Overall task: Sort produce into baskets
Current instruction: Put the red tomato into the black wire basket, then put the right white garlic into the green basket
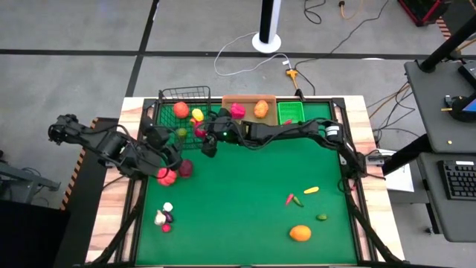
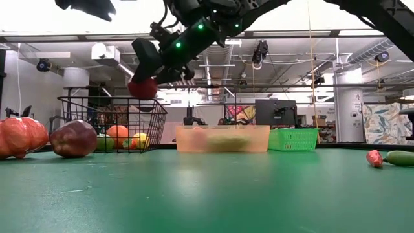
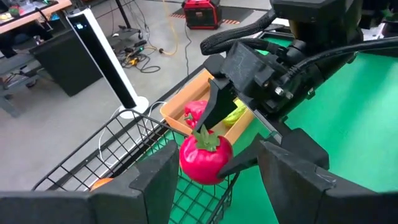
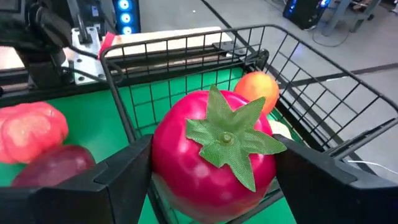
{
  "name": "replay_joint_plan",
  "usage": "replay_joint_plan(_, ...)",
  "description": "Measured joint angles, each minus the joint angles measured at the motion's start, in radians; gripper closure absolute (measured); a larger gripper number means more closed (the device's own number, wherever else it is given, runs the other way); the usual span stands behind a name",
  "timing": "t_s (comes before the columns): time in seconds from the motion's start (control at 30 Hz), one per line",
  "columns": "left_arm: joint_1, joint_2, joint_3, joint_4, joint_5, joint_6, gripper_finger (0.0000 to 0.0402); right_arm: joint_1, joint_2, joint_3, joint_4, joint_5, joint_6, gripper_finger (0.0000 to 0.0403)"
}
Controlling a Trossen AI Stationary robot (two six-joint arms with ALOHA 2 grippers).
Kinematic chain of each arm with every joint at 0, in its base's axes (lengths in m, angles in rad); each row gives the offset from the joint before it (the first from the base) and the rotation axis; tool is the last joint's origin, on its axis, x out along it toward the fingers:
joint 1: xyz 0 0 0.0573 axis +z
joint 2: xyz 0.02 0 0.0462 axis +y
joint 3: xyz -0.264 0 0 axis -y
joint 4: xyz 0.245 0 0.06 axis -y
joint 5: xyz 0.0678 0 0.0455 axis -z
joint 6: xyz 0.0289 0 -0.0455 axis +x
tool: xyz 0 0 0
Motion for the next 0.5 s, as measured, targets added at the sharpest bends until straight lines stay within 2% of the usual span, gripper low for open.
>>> replay_joint_plan(0.23,0.0,0.018,0.0,0.0,0.0,0.0,0.0201,0.0,0.0,0.0,-0.03,0.0,0.0,0.0076)
replay_joint_plan(0.5,0.0,0.026,0.0,0.0,0.0,-0.005,0.0201,0.0,0.0,-0.001,-0.034,-0.001,0.0,0.0072)
